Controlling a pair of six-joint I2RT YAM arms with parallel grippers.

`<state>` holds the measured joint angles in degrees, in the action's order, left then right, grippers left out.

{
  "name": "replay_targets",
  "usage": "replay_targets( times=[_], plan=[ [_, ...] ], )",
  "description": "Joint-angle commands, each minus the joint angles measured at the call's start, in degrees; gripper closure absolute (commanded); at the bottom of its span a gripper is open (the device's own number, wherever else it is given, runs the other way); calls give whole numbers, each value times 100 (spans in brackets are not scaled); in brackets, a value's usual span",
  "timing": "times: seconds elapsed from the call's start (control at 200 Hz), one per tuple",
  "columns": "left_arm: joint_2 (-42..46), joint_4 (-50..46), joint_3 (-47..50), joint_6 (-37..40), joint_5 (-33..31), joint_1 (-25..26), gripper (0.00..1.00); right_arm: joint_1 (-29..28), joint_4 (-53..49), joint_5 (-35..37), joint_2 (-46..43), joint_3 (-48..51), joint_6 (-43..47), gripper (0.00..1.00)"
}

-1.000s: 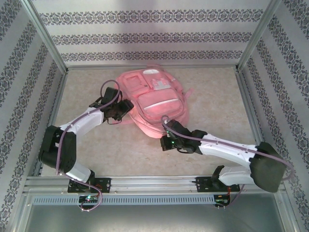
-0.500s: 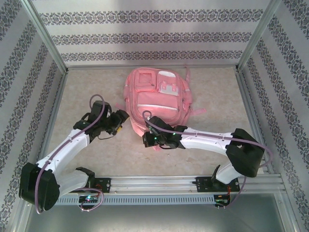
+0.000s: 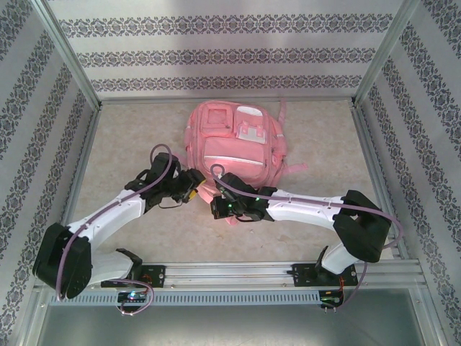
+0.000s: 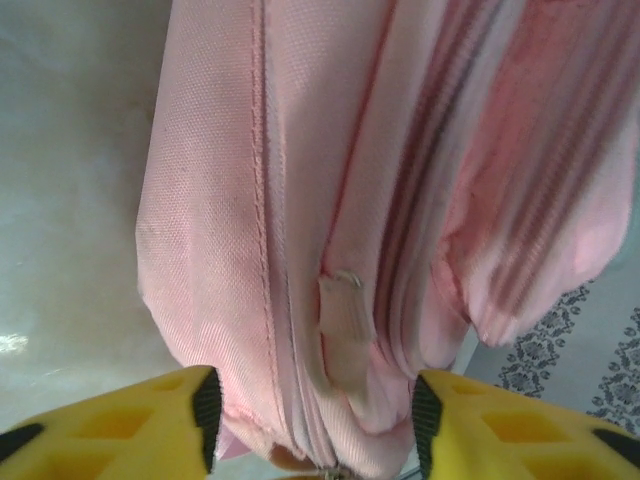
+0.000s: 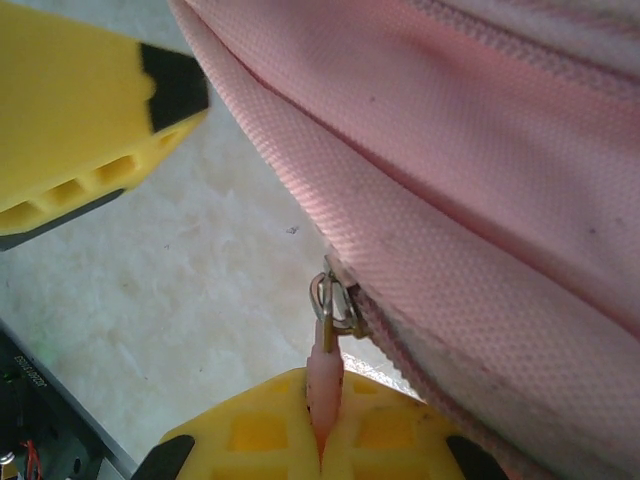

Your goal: Pack the student bag

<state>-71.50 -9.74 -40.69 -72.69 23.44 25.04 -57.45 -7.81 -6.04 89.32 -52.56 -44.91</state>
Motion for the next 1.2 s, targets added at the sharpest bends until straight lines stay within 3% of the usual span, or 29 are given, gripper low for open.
replay_targets(
  times=[0.0,0.35,0.655,1.194],
  plan=[
    [-271,550,-36,-39,-79,63,53,-97,271,4,-59,-70,-28,100],
    [-605,50,-688,434,-355,11,100,-108,-355,480,-221,220,46,100],
    [-480,-206,-722,573,-355,-285,100,68,-843,816,-867,707,135,100],
    [-271,-676,-844,895,-471,-520,100,1329,-1183,592,-1962,1617,436,100]
  ],
)
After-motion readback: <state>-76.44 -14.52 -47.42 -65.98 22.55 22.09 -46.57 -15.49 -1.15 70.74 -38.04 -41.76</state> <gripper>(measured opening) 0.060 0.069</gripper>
